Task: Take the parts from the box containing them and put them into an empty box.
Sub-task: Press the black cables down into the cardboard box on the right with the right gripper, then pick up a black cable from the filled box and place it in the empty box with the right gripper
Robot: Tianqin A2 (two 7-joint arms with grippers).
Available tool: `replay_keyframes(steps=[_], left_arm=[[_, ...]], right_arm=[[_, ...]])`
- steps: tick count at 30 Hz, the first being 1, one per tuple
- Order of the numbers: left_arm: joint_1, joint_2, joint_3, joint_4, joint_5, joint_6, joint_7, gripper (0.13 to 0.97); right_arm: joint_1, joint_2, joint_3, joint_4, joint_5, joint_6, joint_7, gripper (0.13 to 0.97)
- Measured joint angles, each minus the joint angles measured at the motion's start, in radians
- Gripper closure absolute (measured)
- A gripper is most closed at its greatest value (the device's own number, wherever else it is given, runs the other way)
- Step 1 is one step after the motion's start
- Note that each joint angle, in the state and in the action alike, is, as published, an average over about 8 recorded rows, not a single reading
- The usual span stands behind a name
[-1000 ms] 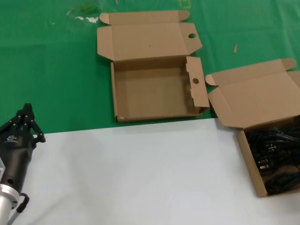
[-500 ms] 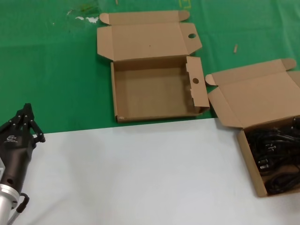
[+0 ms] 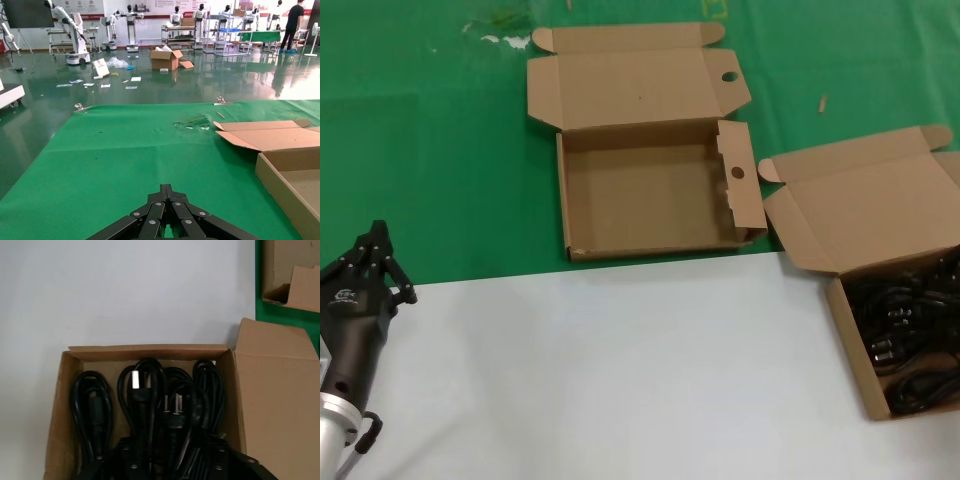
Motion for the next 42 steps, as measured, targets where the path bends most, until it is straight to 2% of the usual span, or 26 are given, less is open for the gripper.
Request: replay_keyframes(steps=[3, 4, 12, 16, 24, 31, 42], left_arm=[[0.000, 0.000, 0.000, 0.000, 0.000, 0.000, 0.000, 0.957], [0.000, 0.000, 0.000, 0.000, 0.000, 0.000, 0.000, 0.957], [0.000, 0.000, 0.000, 0.000, 0.000, 0.000, 0.000, 0.957], [0.000, 0.000, 0.000, 0.000, 0.000, 0.000, 0.000, 0.957], [0.000, 0.000, 0.000, 0.000, 0.000, 0.000, 0.000, 0.957], [0.000, 0.000, 0.000, 0.000, 0.000, 0.000, 0.000, 0.957], [0.000, 0.000, 0.000, 0.000, 0.000, 0.000, 0.000, 0.957]], right_arm=[[0.015, -0.013, -0.008, -0.024, -0.006, 0.004, -0.008, 0.682], [0.020, -0.017, -0.010, -0.029, -0.008, 0.004, -0.009, 0.682], [0.069, -0.025, -0.027, -0.032, -0.022, -0.037, 0.025, 0.837], [0.116, -0.018, -0.032, -0.005, -0.030, -0.089, 0.069, 0.837], [0.243, 0.004, -0.065, 0.095, -0.028, -0.219, 0.203, 0.931], [0.296, 0.042, -0.133, 0.157, -0.012, -0.266, 0.277, 0.949], [0.259, 0.022, -0.136, 0.118, -0.045, -0.255, 0.257, 0.910]])
